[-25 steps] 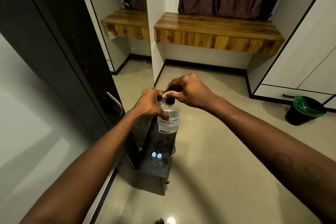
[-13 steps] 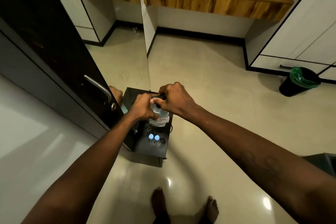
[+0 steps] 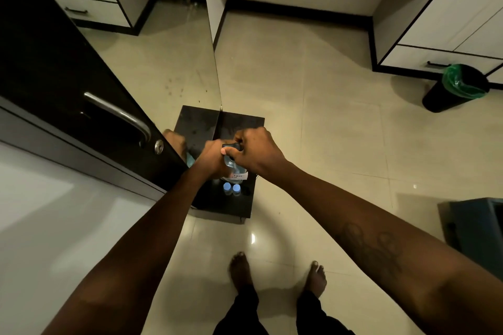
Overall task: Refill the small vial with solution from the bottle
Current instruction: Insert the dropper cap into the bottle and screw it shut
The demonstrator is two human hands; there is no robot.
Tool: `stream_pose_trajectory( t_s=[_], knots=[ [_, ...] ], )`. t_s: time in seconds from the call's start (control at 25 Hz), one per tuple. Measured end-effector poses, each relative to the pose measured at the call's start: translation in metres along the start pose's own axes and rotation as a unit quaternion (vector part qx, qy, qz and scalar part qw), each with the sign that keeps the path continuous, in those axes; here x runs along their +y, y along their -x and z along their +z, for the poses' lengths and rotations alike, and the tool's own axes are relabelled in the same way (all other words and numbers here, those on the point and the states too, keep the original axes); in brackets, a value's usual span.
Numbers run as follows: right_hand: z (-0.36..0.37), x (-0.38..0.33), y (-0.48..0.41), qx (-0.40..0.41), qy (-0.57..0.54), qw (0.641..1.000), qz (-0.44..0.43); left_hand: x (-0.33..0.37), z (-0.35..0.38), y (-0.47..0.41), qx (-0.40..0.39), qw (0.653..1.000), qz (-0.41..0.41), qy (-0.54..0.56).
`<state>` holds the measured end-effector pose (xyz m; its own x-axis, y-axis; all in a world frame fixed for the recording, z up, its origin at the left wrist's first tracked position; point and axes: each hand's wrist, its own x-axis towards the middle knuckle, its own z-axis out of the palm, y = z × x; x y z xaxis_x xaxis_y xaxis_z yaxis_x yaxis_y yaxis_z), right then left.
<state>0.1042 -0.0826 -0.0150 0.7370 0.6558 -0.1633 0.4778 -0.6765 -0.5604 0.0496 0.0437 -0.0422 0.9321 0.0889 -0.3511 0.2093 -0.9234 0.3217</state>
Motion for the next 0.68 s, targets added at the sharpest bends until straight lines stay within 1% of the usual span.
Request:
stream_pose_trajectory(
  t_s=[0.2,0.36,0.48,0.6,0.68],
  knots=[
    [0.007,0.005,0.001,-0.009,-0.007,1.0,0.009,-0.01,0.013,-0.003,0.004,1.0,-0.016,0.022],
    [0.009,0.004,0.001,-0.02,-0.013,1.0,0.015,-0.009,0.015,-0.004,-0.006,0.999,-0.033,0.002],
    [0.008,0.004,0.002,-0.031,-0.016,0.999,0.019,-0.008,0.017,-0.002,-0.008,0.999,-0.042,0.018],
    [0.008,0.004,0.003,-0.047,-0.023,0.999,0.012,-0.005,0.015,0.004,-0.017,0.999,-0.03,-0.003],
    [0.003,0.004,0.006,-0.055,-0.028,0.998,-0.002,-0.005,0.007,0.011,-0.018,0.999,-0.033,0.015]
  ],
)
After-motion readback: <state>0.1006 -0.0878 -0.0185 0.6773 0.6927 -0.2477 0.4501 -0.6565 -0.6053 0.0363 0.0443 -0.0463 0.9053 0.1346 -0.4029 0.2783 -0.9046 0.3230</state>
